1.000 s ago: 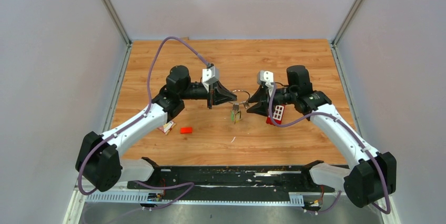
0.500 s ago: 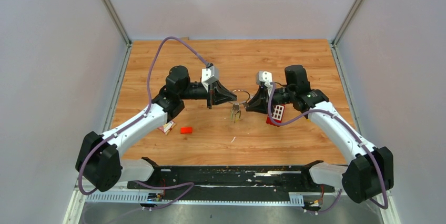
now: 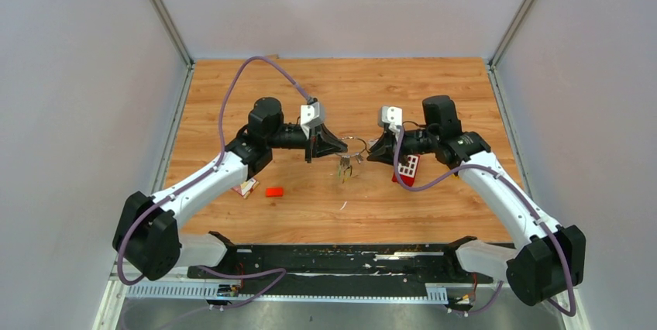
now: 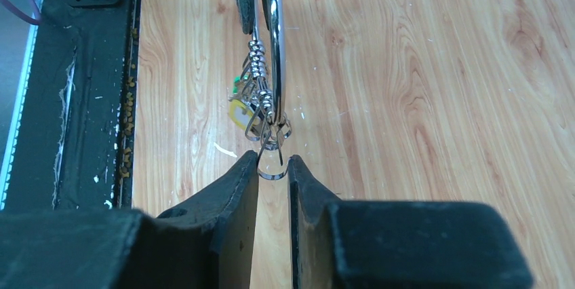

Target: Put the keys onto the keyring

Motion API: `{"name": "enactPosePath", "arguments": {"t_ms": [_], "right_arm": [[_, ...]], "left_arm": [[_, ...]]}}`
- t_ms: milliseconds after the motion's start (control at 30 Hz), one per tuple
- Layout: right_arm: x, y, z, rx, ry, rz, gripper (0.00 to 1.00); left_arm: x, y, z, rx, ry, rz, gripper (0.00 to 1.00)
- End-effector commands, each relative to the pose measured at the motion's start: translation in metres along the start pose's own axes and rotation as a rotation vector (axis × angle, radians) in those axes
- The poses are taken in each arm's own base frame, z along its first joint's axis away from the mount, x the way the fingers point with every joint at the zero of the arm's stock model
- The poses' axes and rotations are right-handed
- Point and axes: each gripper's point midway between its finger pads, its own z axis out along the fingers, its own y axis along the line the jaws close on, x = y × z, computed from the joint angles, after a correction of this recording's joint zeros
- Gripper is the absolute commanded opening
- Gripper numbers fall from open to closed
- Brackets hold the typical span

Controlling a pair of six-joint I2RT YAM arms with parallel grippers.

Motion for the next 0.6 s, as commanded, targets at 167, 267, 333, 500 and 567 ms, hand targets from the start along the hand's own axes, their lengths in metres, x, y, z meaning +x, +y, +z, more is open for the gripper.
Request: {"name": "enactPosePath", "arguments": {"t_ms": [167,267,333,500,567], "right_arm": [[-0.01,-0.009,-0.01,0.052,0.024,-0.103,0.02],[-0.009,-0.018,-0.015,0.111,0.053,-0.131,0.0],[-0.011,-0.022,-0.017,0.14,0.076,-0.17,0.0],[-0.012,-0.022,-0.015,0.16,0.136,-0.244,0.0],[-0.01,-0.02,-0.011,0.164,0.171,-0.281,0.0]], "left_arm": [[0.003,0.001,0.0,0.02,0.02,0.055,0.0],[0.01,0.004,0.0,0.014,0.049,0.049,0.0],[0.015,0.005,0.002,0.017,0.07,0.037,0.0],[0.023,0.009,0.006,0.028,0.085,0.011,0.0],[0.024,0.01,0.008,0.03,0.085,0.001,0.0]]}}
